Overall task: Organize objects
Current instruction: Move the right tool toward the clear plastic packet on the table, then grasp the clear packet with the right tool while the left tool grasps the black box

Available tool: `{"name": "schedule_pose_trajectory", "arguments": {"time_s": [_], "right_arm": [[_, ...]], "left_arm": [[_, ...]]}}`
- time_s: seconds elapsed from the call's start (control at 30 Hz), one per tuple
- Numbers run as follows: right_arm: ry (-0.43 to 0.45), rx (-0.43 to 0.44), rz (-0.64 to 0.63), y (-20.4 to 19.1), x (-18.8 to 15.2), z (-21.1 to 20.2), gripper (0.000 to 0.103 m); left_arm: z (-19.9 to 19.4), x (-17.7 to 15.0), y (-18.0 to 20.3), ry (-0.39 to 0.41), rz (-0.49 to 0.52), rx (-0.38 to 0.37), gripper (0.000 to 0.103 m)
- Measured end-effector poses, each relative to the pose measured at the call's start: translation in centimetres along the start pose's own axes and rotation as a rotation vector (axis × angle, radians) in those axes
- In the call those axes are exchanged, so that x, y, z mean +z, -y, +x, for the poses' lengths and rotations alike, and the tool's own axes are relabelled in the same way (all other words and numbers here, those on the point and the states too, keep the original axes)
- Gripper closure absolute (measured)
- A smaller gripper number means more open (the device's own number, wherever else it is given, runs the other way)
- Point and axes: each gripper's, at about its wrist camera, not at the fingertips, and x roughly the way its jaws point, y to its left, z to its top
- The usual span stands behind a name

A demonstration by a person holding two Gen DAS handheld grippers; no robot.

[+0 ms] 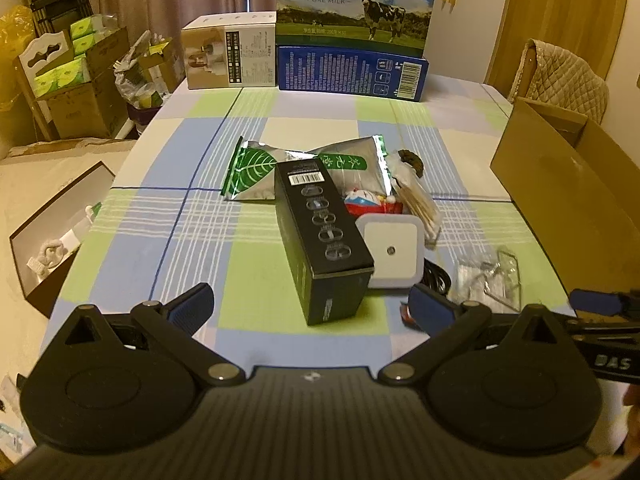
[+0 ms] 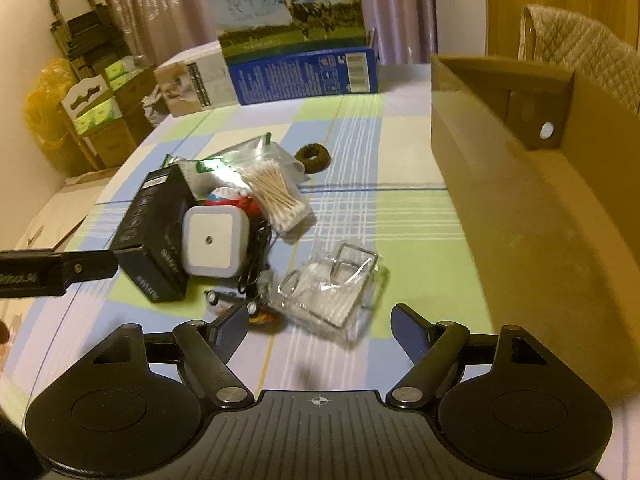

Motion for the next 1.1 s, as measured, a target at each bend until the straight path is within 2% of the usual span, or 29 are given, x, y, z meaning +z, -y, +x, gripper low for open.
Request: {"name": "schedule_pose_trajectory", "arguments": {"time_s": [0.27, 0.43, 0.47, 0.5, 0.63, 0.7, 0.83, 0.9, 0.93, 1.0, 1.1], "right_arm": [[-0.019, -0.010, 0.112, 0.9, 1.5, 4.3, 0.026], [-0.066, -0.035, 0.093, 1.0, 1.5, 6.3, 0.027], [-0.067, -0.036, 0.085, 0.9, 1.4, 6.4, 0.030], [-0.064, -0.031, 0.079, 1.0, 1.3, 6.5, 0.040], [-0.052, -0.035, 0.050, 1.0, 1.1, 6.2, 0.043], [-0.054, -0.033, 0.052, 1.2, 1.0, 6.1, 0.043], [-0.059, -0.038, 0.045, 1.6, 0.6, 5.4, 0.043], [-0.062, -0.040, 0.043, 1.8, 0.3, 5.0, 0.043], [-0.064, -0.042, 0.043, 1.8, 0.2, 4.9, 0.043], [-0.067, -0.046, 0.044, 1.9, -0.1, 4.4, 0.043], [-0.075, -0.045, 0.035, 1.8, -0.7, 3.5, 0.043]], "left_arm": [[2.5, 0.9, 0.1, -0.006, 0.004, -0.016, 0.001], [3.7, 1.0, 0.1, -0.011, 0.010, -0.021, 0.001], [3.9, 1.1, 0.1, -0.012, 0.011, -0.025, 0.001], [4.1, 1.1, 0.2, -0.014, 0.011, -0.028, 0.001], [5.0, 1.3, 0.7, -0.012, 0.022, -0.031, 0.004], [5.4, 1.5, 1.0, -0.012, 0.030, -0.026, 0.012], [6.0, 1.9, 1.6, -0.003, 0.060, -0.003, 0.022], [6.2, 2.0, 1.7, -0.007, 0.069, 0.005, 0.040], [6.4, 1.9, 1.7, -0.012, 0.069, 0.014, 0.044], [6.6, 1.8, 1.8, -0.024, 0.075, 0.042, 0.061], [6.0, 1.1, 1.8, -0.042, 0.075, 0.057, 0.065]]}}
